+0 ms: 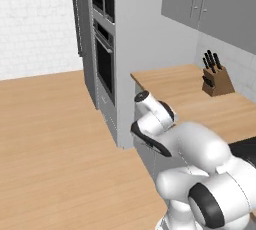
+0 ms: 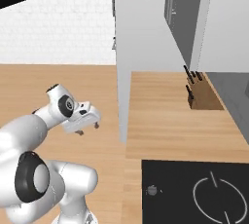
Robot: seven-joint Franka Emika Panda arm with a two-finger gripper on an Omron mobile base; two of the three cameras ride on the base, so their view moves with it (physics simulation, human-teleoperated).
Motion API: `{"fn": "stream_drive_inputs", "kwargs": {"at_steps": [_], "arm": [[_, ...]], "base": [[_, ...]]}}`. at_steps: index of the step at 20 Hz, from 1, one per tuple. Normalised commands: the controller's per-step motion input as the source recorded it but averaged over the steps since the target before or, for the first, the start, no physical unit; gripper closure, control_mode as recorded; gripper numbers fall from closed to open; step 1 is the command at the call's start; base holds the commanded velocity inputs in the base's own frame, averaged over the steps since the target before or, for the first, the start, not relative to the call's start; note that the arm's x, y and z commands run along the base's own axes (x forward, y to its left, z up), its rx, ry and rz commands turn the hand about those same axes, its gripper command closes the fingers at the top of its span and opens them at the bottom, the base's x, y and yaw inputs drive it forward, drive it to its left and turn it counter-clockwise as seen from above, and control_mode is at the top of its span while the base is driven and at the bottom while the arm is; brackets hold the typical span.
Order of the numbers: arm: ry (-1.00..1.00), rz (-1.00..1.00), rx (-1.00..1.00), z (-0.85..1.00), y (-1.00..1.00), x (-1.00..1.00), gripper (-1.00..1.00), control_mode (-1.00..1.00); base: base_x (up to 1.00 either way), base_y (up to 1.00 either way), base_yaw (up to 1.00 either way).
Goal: Take a straw from the drawer in front and place it inside the glass cup on the dining counter.
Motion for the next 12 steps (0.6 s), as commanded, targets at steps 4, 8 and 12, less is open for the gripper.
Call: {"fn": "stream_drive_inputs", "kwargs": {"at_steps": [4,8,12], "arm": [[0.0,-0.02,-0.08,-0.59,-0.23,0.0,-1.0,-1.0],[0.01,-0.02,-0.02,-0.36,-0.45,0.02,-1.0,-1.0],[0.0,0.0,0.0,-0.35,-0.59,0.1,-1.0,-1.0]], "base": [[0.0,0.0,0.0],[0.0,0.0,0.0],[0.0,0.0,0.0]]}}
